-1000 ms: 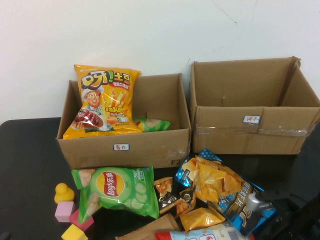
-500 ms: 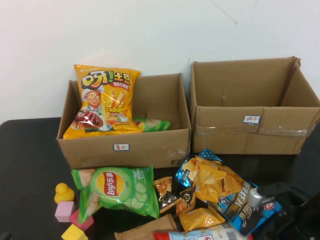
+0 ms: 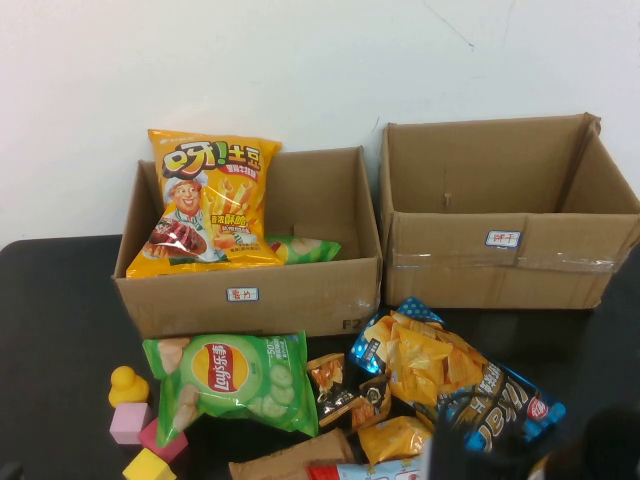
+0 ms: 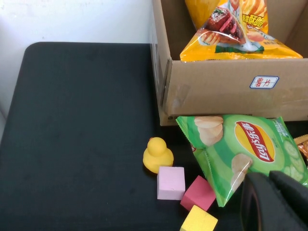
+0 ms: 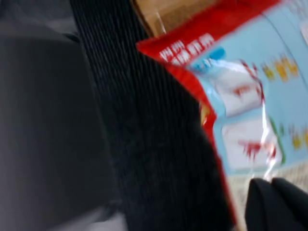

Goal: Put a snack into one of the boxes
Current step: Pick up the potato chip

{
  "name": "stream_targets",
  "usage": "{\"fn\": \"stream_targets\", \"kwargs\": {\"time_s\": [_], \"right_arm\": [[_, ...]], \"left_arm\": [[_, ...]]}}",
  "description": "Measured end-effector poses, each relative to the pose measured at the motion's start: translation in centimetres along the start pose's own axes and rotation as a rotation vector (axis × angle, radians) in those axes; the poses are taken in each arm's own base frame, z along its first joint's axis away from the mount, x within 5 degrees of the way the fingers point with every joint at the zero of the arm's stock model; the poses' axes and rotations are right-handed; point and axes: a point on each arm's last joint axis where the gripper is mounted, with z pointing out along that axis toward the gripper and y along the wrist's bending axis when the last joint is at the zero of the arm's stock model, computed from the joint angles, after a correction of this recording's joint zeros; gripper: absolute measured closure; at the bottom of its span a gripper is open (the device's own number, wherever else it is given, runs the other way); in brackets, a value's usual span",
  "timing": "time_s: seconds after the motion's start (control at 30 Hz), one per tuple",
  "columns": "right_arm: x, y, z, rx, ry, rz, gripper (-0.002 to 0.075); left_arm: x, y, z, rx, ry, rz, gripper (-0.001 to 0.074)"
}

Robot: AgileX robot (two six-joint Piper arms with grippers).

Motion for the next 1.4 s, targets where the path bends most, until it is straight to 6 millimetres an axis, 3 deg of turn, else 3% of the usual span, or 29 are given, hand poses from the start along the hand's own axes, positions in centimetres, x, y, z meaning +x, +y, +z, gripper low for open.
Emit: {"fn": "stream_targets", "kwargs": {"time_s": [0.1,0.2,0.3,0.37,0.43,0.53,0.9,1.0,1.17,1.4], "right_arm": [[-1.0,0.9,0.6,0.067,-0.015,-0.140,0.0725],[-1.5,1.3,1.5,0.103,-0.003,-0.303,0.0634],[-1.7,1.2,2.3,0.098,0.017,-0.344,0.0419],[-1.9,0.9,3.2,0.087,0.040,-0.353,0.0214],[-2.1,0.7,3.9,0.078,0.055,-0.358,0.0116],[-2.6,0.2,5.4,0.062,0.080,-0.350,0.0060],[-5.6,-1.7,9.4,0.018,0.125,-0.263,0.0040],[-6.0,-1.9,9.7,0.005,0.136,-0.260,0.0109],[-6.4,-2.1,9.7,0.005,0.134,-0.267,0.0338],[-6.3,-2.1,9.6,-0.007,0.161,-0.295,0.0341]], "left_arm": [[0.0,0.0,0.0,0.000,0.000,0.002,0.0737],[0.0,0.0,0.0,0.001,0.000,0.017,0.0737],[0.0,0.0,0.0,0.001,0.000,0.019,0.0737],[0.0,0.0,0.0,0.002,0.000,0.017,0.0737],[0.0,0.0,0.0,0.003,0.000,0.016,0.0737],[0.0,0.0,0.0,0.004,0.002,0.013,0.0737],[0.0,-0.1,0.0,0.006,0.003,0.010,0.0737],[0.0,-0.1,0.0,0.006,0.004,0.010,0.0737],[0.0,-0.1,0.0,0.006,0.005,0.009,0.0737],[0.0,-0.1,0.0,0.007,0.005,0.007,0.0737]]}}
